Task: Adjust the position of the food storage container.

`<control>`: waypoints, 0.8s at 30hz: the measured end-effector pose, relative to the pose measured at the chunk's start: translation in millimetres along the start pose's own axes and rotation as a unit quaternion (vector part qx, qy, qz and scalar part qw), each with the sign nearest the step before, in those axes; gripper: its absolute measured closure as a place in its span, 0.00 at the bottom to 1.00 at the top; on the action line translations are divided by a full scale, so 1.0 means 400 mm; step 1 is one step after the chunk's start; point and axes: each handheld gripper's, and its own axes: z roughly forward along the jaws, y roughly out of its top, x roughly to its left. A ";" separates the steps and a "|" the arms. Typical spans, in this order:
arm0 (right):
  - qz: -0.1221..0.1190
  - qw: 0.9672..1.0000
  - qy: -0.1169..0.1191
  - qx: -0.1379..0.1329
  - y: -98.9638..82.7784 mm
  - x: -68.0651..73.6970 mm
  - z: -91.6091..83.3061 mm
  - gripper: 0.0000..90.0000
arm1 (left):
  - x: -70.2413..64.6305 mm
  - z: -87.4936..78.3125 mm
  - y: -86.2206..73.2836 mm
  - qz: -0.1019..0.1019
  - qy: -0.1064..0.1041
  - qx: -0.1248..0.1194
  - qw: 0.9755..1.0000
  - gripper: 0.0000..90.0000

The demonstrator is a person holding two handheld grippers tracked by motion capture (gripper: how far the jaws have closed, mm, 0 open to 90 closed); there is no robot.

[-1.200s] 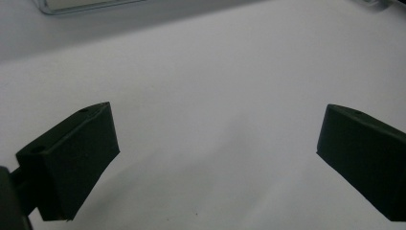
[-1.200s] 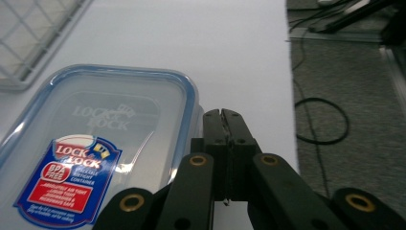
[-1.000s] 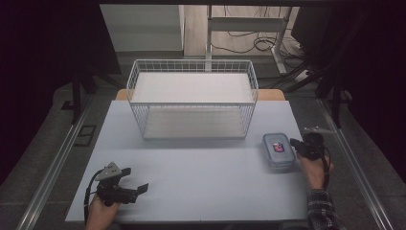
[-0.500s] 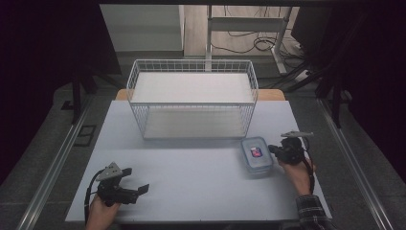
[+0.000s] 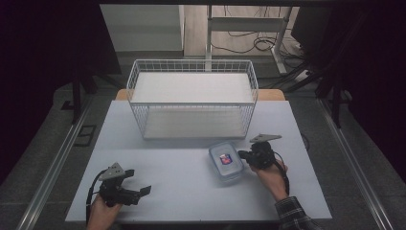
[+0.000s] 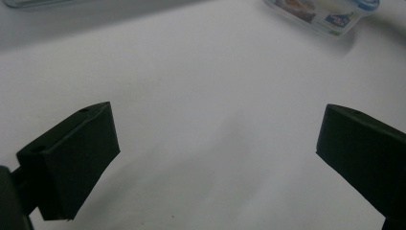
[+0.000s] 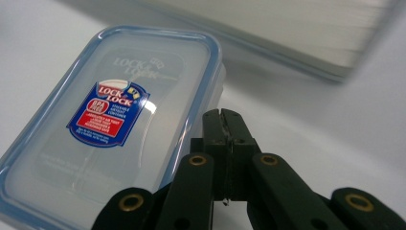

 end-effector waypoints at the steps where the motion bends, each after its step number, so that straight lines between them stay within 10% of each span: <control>1: -0.003 1.000 0.005 0.001 0.003 0.011 0.005 0.99 | -0.002 0.002 0.001 -0.004 -0.007 -0.001 1.000 0.00; 8: -0.021 0.998 0.066 0.013 0.020 0.108 0.063 0.99 | -0.016 0.017 0.020 -0.001 -0.028 -0.002 1.000 0.02; 13: -0.055 0.996 0.064 0.011 0.028 0.144 0.066 0.99 | -0.027 0.020 0.040 0.031 0.003 -0.001 1.000 0.09; 24: -0.068 0.996 0.057 -0.001 -0.044 0.178 -0.041 0.99 | 0.015 0.113 0.140 0.073 -0.029 0.023 0.997 0.79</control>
